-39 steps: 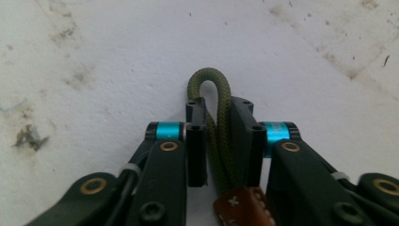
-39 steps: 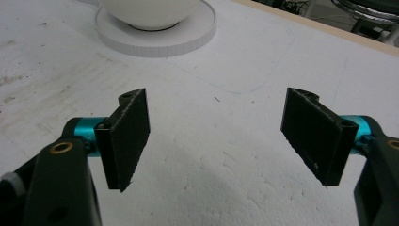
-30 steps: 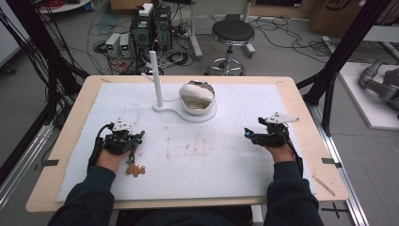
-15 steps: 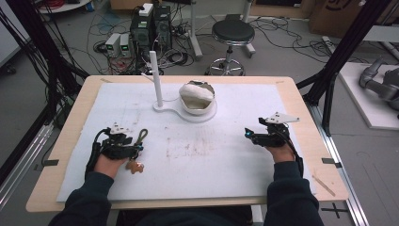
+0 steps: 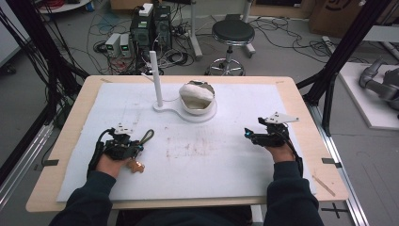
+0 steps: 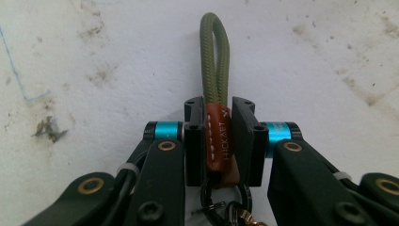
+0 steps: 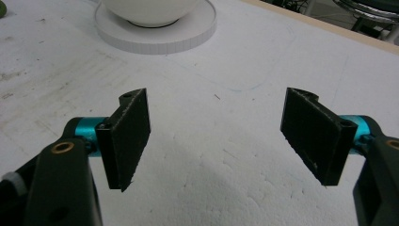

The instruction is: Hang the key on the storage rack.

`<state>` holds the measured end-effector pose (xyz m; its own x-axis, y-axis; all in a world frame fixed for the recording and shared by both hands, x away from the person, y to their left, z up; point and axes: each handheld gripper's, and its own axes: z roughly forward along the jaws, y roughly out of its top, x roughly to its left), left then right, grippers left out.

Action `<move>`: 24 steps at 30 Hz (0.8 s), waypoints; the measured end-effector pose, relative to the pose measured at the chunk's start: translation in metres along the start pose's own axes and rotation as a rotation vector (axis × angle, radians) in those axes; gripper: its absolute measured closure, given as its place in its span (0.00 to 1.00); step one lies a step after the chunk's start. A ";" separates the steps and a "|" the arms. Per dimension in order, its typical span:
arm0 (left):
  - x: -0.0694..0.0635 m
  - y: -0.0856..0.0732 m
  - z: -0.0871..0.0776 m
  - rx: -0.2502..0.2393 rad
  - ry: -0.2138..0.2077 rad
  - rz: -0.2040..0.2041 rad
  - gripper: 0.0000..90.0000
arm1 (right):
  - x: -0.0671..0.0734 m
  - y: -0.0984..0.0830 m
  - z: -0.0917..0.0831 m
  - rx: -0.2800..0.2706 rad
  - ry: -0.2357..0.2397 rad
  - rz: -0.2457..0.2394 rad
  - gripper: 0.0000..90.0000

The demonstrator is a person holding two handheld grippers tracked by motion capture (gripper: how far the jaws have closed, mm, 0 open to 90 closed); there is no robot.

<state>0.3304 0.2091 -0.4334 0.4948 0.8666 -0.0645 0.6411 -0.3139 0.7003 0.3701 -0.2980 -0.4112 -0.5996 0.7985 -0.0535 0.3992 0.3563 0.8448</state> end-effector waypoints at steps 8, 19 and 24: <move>0.003 0.004 -0.009 -0.099 -0.056 -0.003 0.85 | 0.000 0.000 0.000 -0.002 -0.001 0.005 0.28; 0.013 0.007 -0.025 -0.299 -0.133 -0.031 0.85 | 0.000 0.000 -0.001 -0.002 -0.001 0.003 0.28; 0.017 0.008 -0.030 -0.357 -0.168 -0.062 0.86 | -0.001 0.000 0.000 -0.002 -0.004 0.002 0.28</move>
<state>0.3261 0.2329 -0.4078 0.5696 0.7949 -0.2091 0.4429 -0.0825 0.8928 0.3702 -0.2990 -0.4112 -0.5962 0.8010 -0.0539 0.3991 0.3540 0.8458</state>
